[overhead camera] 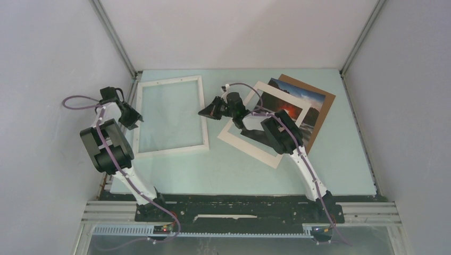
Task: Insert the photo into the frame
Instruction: Place the photo frame item in the photo frame.
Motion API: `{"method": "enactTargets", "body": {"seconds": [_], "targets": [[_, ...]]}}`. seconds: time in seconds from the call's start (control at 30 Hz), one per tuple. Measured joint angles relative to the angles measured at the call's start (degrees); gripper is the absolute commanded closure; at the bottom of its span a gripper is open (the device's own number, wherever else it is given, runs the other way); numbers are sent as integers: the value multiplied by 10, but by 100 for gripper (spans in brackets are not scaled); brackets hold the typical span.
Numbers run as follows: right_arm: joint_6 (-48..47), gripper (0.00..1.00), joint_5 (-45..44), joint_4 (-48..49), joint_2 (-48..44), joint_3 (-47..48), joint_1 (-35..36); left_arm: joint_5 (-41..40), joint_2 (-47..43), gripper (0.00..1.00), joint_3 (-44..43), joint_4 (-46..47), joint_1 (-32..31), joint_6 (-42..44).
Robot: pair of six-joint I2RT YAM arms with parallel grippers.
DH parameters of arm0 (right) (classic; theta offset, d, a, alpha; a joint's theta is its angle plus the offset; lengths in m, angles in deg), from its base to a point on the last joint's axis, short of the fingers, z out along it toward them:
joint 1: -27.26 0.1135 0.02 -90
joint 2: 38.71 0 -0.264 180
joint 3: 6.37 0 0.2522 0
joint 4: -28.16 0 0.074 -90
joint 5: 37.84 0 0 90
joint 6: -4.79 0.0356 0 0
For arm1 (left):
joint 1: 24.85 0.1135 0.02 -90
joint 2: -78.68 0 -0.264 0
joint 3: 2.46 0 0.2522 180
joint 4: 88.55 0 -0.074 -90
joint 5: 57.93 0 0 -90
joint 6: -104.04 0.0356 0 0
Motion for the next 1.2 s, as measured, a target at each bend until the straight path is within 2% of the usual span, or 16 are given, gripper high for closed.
{"method": "enactTargets", "body": {"seconds": [0.23, 0.27, 0.33, 0.6, 0.83, 1.03, 1.2], "targets": [[3, 69, 7, -25, 1, 2, -1, -16, 3, 17, -6, -10, 0, 7], [2, 65, 10, -32, 1, 2, -2, -21, 6, 14, -11, -11, 0, 8], [2, 64, 16, -41, 1, 4, -3, -31, 16, 10, -21, -8, 0, 11], [-25, 64, 35, -80, -3, 22, -3, -53, 75, 8, -60, 35, 10, 25], [-43, 66, 46, -110, -7, 30, -3, -9, 79, 12, -55, 46, 13, 16], [-49, 66, 64, -135, -12, 30, -3, 52, 71, 15, -21, 68, 17, -1], [-49, 64, 82, -146, -13, 30, -4, 92, 53, 13, 27, 108, 28, -17]]}}
